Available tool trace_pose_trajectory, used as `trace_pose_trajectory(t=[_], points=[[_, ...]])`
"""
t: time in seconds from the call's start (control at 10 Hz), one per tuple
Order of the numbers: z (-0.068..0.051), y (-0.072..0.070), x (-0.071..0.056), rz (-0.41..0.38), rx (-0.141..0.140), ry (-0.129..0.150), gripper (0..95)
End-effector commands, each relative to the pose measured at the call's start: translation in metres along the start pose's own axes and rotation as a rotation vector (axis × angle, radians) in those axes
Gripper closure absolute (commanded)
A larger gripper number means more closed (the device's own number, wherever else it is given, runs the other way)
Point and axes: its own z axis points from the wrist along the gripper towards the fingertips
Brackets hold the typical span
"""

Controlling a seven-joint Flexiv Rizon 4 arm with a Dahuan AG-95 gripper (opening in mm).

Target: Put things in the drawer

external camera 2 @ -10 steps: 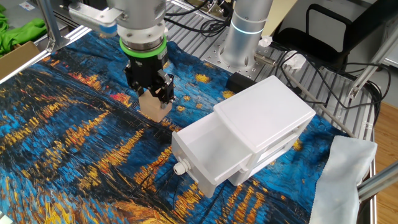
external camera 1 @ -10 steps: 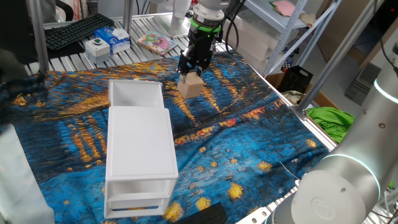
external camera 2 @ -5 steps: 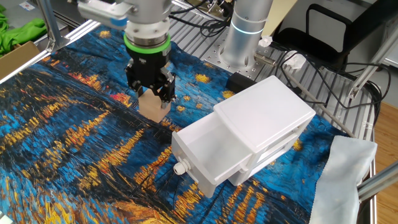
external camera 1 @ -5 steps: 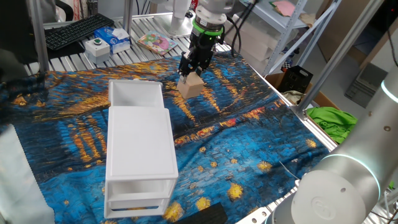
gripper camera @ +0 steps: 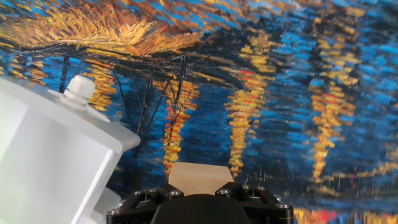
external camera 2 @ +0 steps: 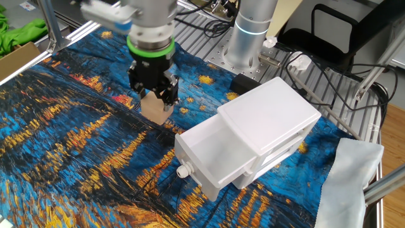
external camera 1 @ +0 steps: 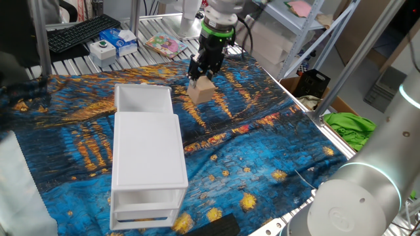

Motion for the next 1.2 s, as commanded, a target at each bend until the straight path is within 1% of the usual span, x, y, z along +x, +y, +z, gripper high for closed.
trace_pose_trajectory(t=[0.1, 0.3, 0.5, 0.6, 0.7, 0.8, 1.0, 1.1, 1.2], points=[[-0.009, 0.002, 0.000, 0.025, -0.013, 0.037, 95.0], [-0.022, 0.009, -0.006, 0.029, -0.019, 0.051, 95.0], [-0.043, 0.022, -0.010, 0.033, -0.019, 0.054, 95.0], [-0.059, 0.031, -0.009, 0.040, -0.018, 0.061, 95.0], [-0.064, 0.035, -0.009, 0.049, -0.017, 0.059, 95.0], [-0.074, 0.052, -0.004, 0.082, -0.012, 0.054, 95.0], [-0.084, 0.077, 0.004, 0.116, -0.015, 0.056, 95.0], [-0.088, 0.091, 0.005, 0.143, -0.014, 0.061, 95.0], [-0.090, 0.101, 0.005, 0.163, -0.012, 0.061, 95.0]])
